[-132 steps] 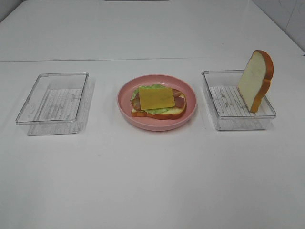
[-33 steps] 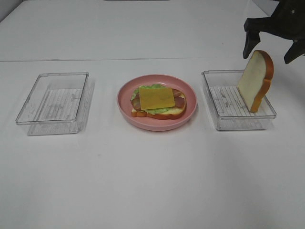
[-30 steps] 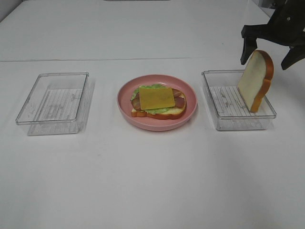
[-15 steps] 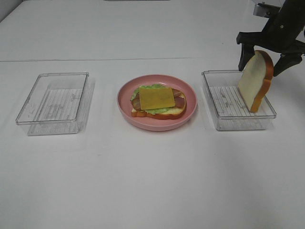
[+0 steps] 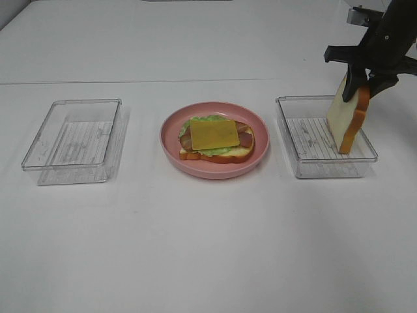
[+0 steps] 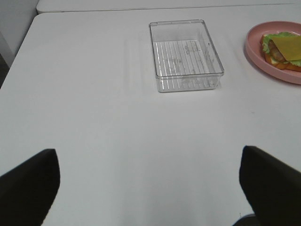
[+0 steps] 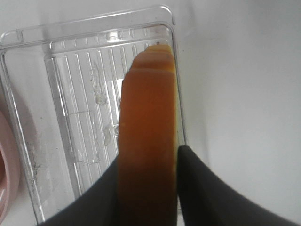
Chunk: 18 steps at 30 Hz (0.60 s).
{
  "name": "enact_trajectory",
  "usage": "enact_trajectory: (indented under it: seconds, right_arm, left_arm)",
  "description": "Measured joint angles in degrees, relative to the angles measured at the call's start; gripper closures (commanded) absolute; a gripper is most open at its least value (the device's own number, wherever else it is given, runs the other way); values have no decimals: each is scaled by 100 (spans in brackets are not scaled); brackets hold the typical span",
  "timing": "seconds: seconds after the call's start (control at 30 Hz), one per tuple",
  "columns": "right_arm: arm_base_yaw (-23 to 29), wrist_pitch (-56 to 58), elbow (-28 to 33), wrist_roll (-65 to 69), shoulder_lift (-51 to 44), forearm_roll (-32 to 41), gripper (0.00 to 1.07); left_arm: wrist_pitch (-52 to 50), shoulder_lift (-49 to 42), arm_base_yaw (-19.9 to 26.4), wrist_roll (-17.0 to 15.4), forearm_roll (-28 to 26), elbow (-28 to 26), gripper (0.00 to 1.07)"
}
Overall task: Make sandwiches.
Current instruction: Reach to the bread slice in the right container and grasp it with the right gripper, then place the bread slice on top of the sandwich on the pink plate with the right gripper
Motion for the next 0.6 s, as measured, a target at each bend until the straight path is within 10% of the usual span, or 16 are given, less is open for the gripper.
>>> enact_trajectory:
  seconds: [0.2, 0.6]
  right_arm:
    - [0, 0, 0, 23, 0, -40, 107]
    - [0, 201, -6, 636, -241, 189, 107]
  left_arm:
    - [0, 0, 0, 0, 0, 0, 7]
    - [0, 0, 0, 0, -6, 0, 7]
